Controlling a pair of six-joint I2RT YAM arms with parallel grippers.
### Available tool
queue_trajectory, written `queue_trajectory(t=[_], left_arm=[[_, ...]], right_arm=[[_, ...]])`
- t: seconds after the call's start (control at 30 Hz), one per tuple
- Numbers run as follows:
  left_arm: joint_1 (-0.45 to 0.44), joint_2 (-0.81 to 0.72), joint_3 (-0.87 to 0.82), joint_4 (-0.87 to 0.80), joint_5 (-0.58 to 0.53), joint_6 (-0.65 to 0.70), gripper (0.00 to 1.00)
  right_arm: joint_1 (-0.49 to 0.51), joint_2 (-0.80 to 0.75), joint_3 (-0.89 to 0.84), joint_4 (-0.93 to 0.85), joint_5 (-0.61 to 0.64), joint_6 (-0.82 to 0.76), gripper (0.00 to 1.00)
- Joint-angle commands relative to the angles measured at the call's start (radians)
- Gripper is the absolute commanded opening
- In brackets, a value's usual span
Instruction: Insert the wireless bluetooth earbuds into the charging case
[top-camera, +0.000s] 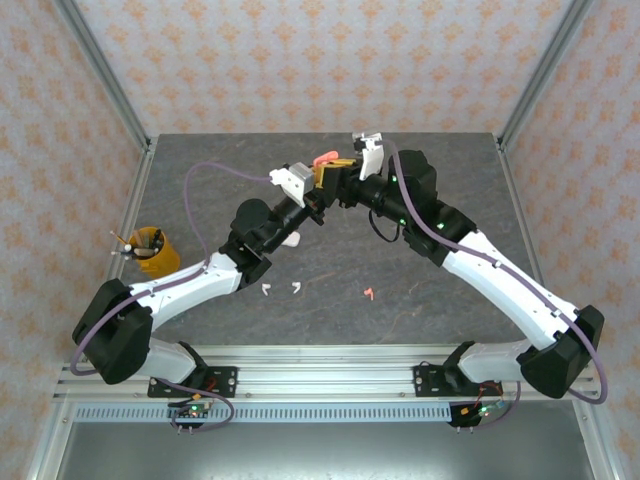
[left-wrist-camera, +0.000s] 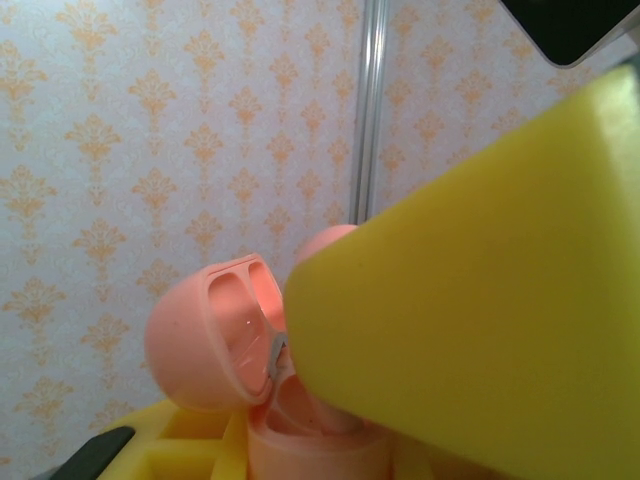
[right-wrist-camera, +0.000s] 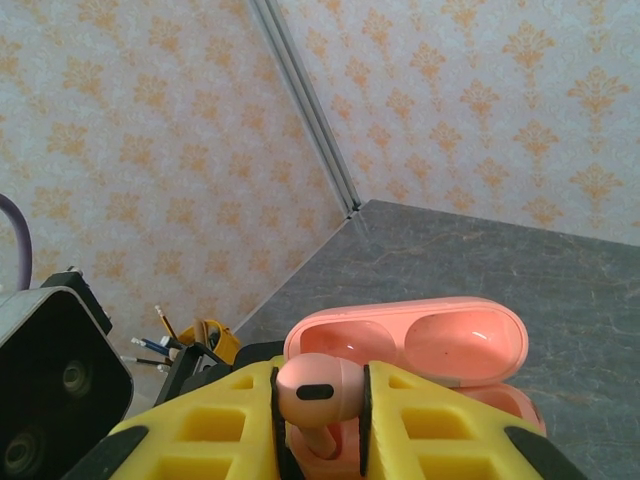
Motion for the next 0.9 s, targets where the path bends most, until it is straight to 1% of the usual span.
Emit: queue_trajectory(t=[0.0, 0.3, 0.47, 0.67, 0.87], left_arm=[[-0.004, -0.005, 0.062, 0.058, 0.012, 0.007, 0.00], [-0.004, -0.010, 0.049, 0.059, 0.012, 0.006, 0.00], [-0.004, -0.018, 0.038, 0.060, 0.007, 0.006, 0.00], [-0.004, -0.027, 0.030, 0.062, 0.006, 0.008, 0.00], [-0.004, -0.027, 0.024, 0.064, 0.008, 0.004, 0.00]], right_arm=[[0.027, 0.017, -0.012, -0.127, -0.108, -0.008, 0.25], [0.025, 0.001, -0.030, -0.129, -0.023, 0.014, 0.36], [0.022, -0.001, -0.026, -0.121, 0.018, 0.028, 0.40], [0.011, -0.003, -0.021, -0.115, 0.051, 0.051, 0.43], [-0.002, -0.005, -0.008, -0.109, 0.082, 0.094, 0.55]])
